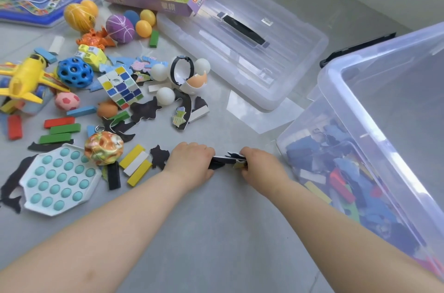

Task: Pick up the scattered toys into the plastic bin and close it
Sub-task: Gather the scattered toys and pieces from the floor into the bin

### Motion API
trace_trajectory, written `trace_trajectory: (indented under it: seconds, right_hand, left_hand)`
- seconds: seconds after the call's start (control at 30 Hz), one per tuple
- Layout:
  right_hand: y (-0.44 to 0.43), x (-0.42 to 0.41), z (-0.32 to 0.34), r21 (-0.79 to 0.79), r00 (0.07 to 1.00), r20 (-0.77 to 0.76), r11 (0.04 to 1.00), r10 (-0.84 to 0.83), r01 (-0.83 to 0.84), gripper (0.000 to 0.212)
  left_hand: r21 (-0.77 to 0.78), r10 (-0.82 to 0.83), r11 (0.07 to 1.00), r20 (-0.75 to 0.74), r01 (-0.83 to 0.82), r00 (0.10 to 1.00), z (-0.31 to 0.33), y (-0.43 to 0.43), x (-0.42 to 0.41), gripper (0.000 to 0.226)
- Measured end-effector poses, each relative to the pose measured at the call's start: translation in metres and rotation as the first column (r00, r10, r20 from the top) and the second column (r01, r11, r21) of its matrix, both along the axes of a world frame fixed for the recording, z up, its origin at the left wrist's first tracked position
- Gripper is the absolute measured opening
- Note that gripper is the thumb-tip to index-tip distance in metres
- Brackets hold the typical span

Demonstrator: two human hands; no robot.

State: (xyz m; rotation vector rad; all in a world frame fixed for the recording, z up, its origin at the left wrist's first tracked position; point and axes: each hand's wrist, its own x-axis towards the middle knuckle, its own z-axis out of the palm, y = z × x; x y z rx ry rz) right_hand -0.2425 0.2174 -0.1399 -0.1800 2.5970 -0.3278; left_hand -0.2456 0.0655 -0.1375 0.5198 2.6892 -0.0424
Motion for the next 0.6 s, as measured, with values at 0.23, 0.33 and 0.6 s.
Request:
trace_trajectory:
  seconds: [0.23,0.33,0.6]
  right_hand:
    - [0.001,0.010,0.041,-0.075,0.996,-0.084,0.997,-0.010,0.004,0.022]
    - [-0.003,0.010,0.072,-0.104,0.988,-0.137,0.993,-0.072,0.058,0.042]
    - [0.017,0.015,0.181,-0.212,0.873,-0.456,0.974,-0.170,0.079,0.012]
  left_hand:
    - [0.092,0.086,0.992,-0.018,-0.084,0.996,0.029,-0.021,0.000,0.025]
    - [0.181,0.190,0.966,-0.021,-0.183,0.982,0.052,-0.026,-0.001,0.023]
    - [0.543,0.276,0.837,-0.298,-0.075,0.914,0.138,-0.009,-0.005,0.020]
